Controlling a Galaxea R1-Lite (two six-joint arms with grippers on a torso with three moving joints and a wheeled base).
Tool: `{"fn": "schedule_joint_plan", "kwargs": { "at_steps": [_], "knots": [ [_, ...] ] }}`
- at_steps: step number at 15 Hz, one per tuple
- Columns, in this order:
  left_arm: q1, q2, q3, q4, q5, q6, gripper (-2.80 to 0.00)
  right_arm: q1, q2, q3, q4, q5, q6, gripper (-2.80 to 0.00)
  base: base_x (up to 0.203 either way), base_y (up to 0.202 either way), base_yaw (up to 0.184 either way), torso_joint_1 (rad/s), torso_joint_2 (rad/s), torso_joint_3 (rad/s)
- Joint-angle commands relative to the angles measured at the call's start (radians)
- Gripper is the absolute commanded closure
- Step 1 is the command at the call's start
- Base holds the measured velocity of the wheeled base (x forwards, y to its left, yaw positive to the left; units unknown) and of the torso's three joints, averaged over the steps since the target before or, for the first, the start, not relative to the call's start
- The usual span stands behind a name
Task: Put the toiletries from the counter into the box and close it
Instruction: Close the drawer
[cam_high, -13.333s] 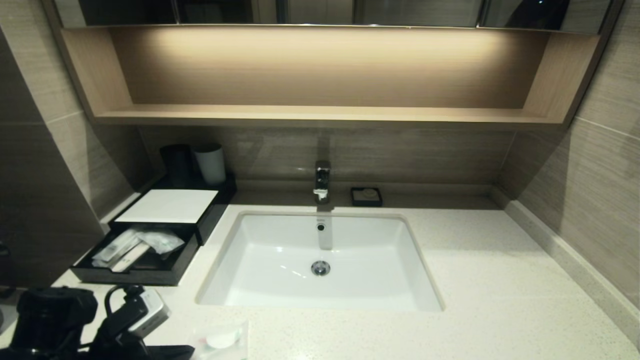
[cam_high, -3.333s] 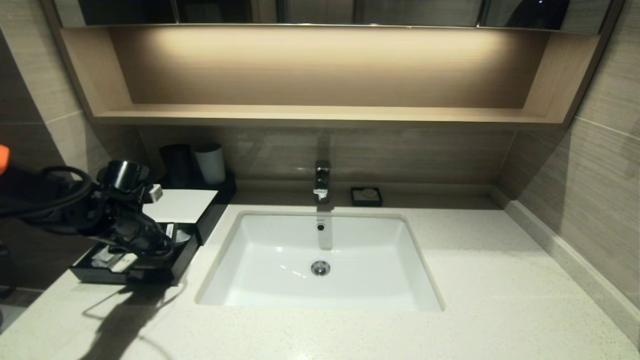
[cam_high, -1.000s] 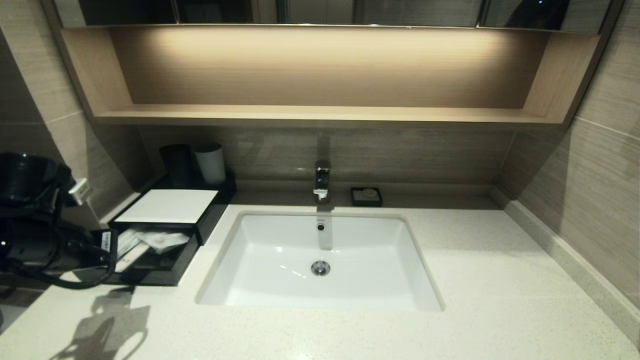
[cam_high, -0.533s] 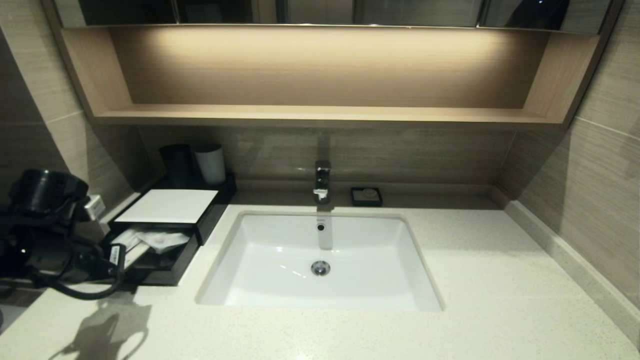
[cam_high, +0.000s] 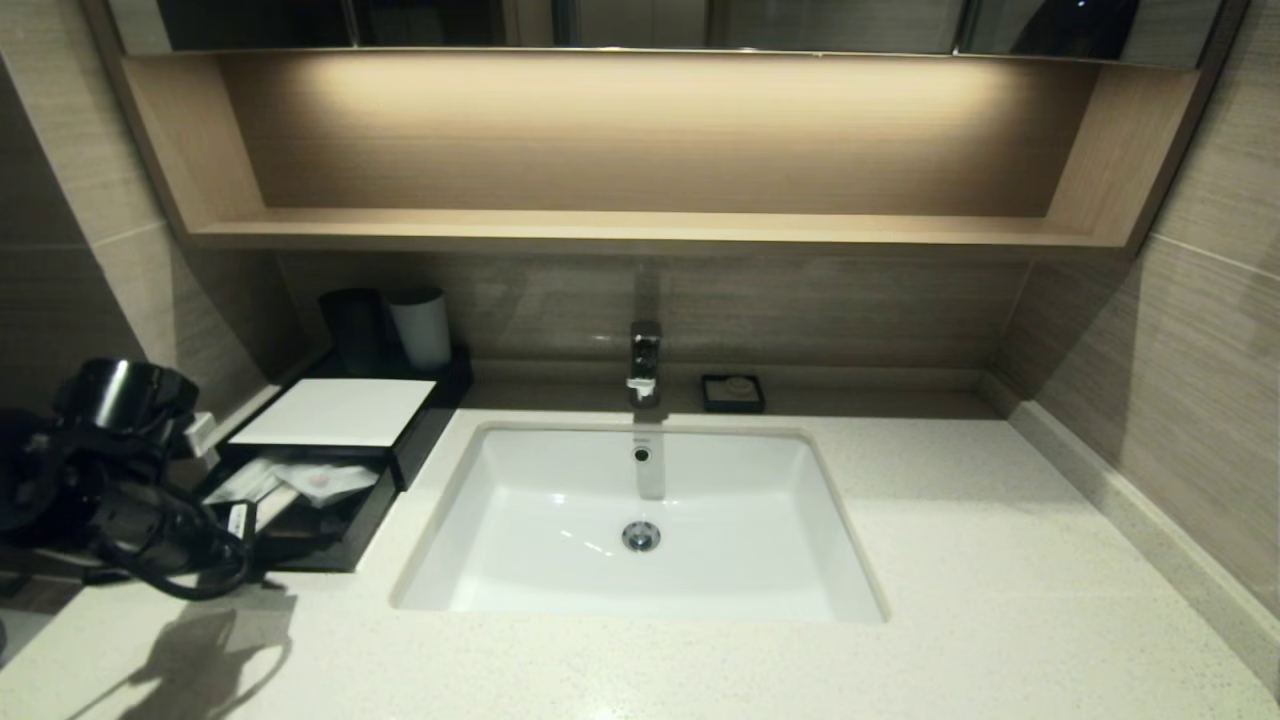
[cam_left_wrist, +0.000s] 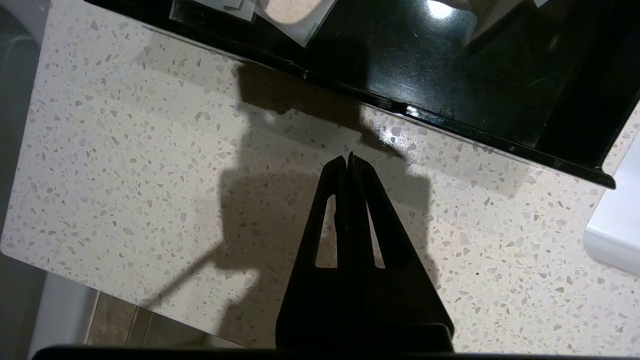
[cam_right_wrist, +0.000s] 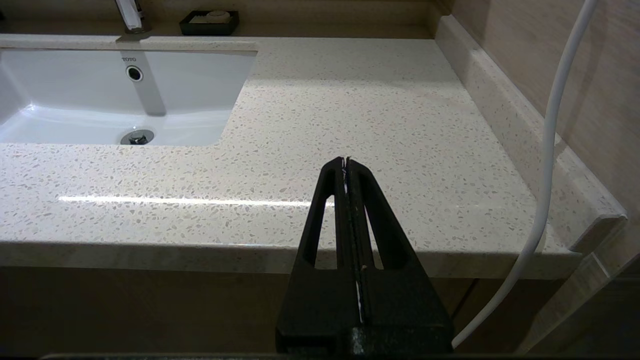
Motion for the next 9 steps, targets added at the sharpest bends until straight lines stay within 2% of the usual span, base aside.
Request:
{"fn": "schedule_joint_plan", "kwargs": {
  "at_steps": [1, 9],
  "knots": [
    [0.001, 0.018, 0.0, 0.002, 0.001, 0.003, 0.0, 0.0, 0.0, 0.002, 0.0, 0.0, -0.001, 0.0, 0.0, 0.0, 0.0, 0.0, 0.0, 0.0],
    [0.009, 0.092, -0.019, -0.009, 0.002, 0.005, 0.0, 0.0, 0.0, 0.002, 0.0, 0.0, -0.001, 0.0, 0.0, 0.0, 0.0, 0.0, 0.0, 0.0]
  ]
}}
